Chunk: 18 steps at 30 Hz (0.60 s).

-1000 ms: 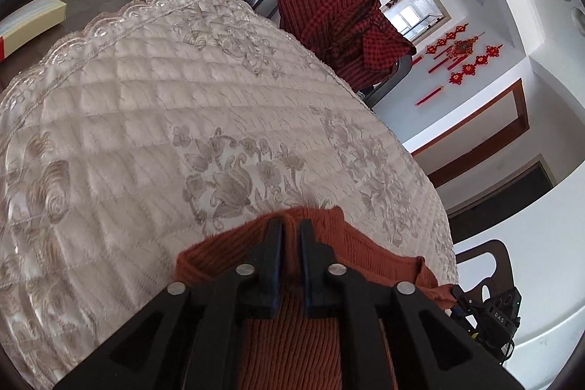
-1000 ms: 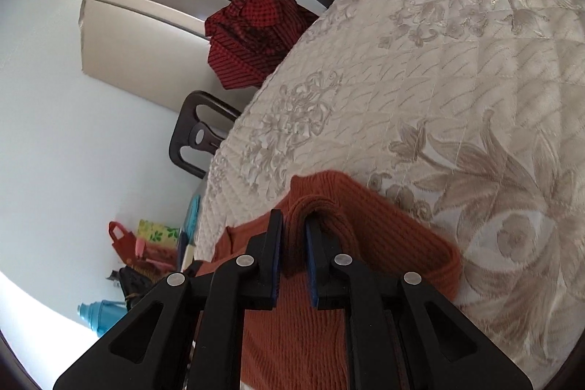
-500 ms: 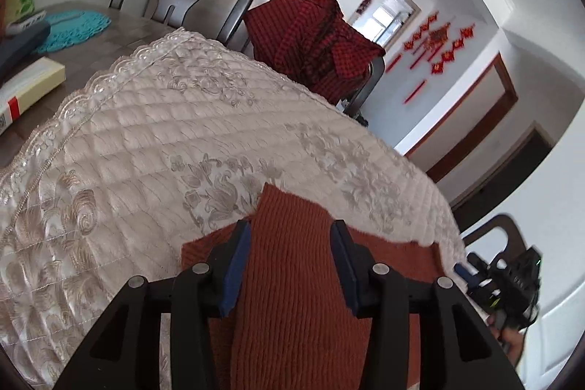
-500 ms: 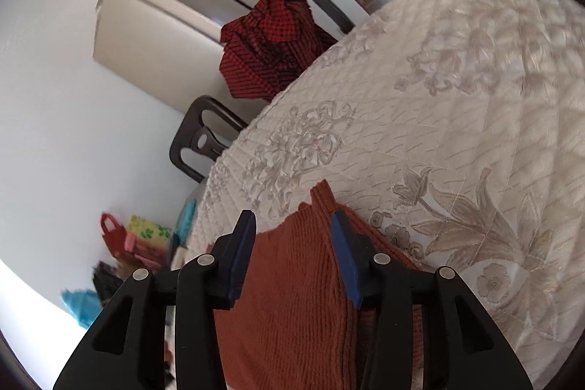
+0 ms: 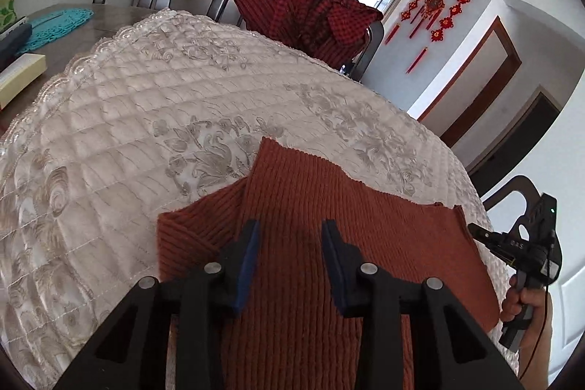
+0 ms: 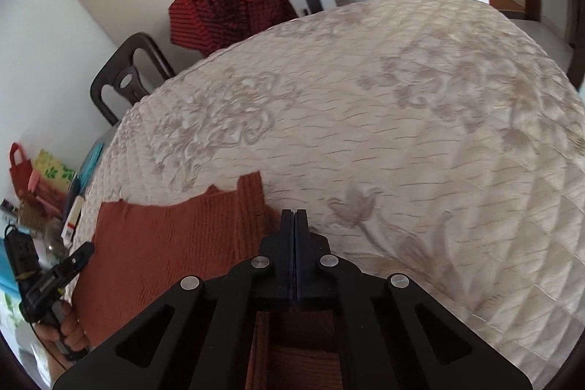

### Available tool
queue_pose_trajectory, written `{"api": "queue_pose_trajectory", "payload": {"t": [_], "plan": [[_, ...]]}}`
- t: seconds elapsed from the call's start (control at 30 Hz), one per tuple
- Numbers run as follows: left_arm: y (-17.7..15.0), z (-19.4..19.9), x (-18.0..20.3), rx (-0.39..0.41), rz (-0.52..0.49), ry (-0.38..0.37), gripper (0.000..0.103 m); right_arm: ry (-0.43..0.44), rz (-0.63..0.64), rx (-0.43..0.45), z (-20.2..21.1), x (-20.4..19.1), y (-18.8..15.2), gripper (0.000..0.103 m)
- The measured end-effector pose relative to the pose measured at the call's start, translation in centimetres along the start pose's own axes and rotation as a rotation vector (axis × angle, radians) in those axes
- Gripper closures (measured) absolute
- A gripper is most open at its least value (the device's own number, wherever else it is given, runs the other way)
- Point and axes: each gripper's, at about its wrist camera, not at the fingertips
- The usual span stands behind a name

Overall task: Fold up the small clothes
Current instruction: 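Open both tools to release the hem and withdraw them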

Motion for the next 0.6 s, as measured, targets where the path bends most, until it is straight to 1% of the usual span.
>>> {"api": "queue_pose_trajectory", "payload": {"t": [0.1,0.2,0.27,0.33,0.37,0.4,0.43,0.47,0.5,0.53,0.6], "plan": [[-0.1,1.2,0.8,0.030,-0.030,0.011,0.065,0.051,0.004,0.050,2.5,-0.1,-0.9,0.103],[-0.4,1.9,1.4,0.038,-0.046,0.001,0.065,0.108,0.065,0.090,4.8,-1.6,-2.5,0.103],[-1.0,2.4,1.8,0.035,-0.060,-0.012,0.065,0.136,0.109,0.058,4.7,-2.4,-3.7,0.103],[-1.7,2.7,2.2,0.025,-0.089,0.002,0.065,0.115,0.124,0.037,3.9,-2.4,-4.3,0.103],[-2.0,2.6,2.2,0.011,-0.105,0.018,0.065,0.076,0.117,0.034,3.3,-1.8,-4.5,0.103],[-2.2,2.4,2.0,-0.007,-0.108,0.048,0.065,0.060,0.101,0.036,3.0,-1.1,-4.5,0.103],[-2.4,2.3,1.9,-0.020,-0.101,0.059,0.065,0.065,0.075,0.036,2.7,-0.5,-4.3,0.103],[-2.5,2.6,1.8,-0.025,-0.094,0.055,0.065,0.075,0.049,0.036,2.9,0.0,-4.3,0.103],[-2.7,3.1,2.2,-0.021,-0.100,0.052,0.066,0.065,0.043,0.052,3.5,0.0,-4.4,0.103],[-3.0,3.6,2.9,-0.017,-0.116,0.048,0.066,0.055,0.064,0.078,4.5,-0.5,-4.6,0.103],[-3.8,4.6,4.9,-0.002,-0.155,0.028,0.065,0.071,0.114,0.119,6.7,-1.9,-5.4,0.103]]}}
Point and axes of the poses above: each gripper's, at about its wrist camera, not at the fingertips, and z roughly against the way its jaws point, x to its right, y to its top, and after that the axes turned 15 degrees about -y, right-handed
